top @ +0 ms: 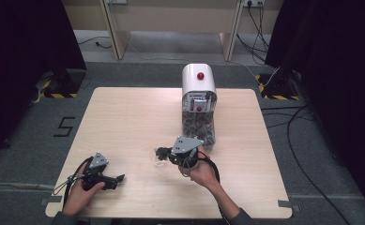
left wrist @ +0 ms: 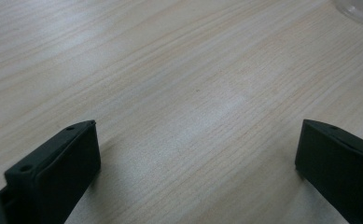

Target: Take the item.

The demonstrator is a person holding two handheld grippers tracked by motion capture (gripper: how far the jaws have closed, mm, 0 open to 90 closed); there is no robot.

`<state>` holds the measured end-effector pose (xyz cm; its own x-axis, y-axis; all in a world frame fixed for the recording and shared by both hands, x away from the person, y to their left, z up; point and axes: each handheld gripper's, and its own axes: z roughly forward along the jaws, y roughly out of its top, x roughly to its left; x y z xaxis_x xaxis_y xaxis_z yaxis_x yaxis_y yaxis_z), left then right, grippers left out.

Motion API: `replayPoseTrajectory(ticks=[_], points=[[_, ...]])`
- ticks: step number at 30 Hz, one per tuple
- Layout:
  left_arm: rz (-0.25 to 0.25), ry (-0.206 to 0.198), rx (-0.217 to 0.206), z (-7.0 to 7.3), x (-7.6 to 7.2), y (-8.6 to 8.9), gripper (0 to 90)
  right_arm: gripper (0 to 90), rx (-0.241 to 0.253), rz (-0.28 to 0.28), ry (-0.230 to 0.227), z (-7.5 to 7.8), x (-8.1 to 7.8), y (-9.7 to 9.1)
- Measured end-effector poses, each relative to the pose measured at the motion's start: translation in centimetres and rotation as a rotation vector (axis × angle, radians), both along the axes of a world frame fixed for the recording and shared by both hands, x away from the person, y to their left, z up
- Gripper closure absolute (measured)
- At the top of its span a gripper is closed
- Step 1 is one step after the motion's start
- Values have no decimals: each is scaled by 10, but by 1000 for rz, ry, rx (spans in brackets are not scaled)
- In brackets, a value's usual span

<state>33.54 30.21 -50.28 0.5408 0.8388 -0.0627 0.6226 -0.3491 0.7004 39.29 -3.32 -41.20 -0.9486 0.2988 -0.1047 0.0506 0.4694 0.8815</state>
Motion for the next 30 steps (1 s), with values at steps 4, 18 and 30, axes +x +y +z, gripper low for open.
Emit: replayPoseTrajectory(ticks=[4,18,30], points=[[0,0,0,0,0,0,0,900,-6,-3,17,-3,0,1],[0,0,0,0,0,0,0,896,-30,6,21,-11,1,5],[0,0,1,0,0,0,0,863,-40,10,25,-13,1,7]])
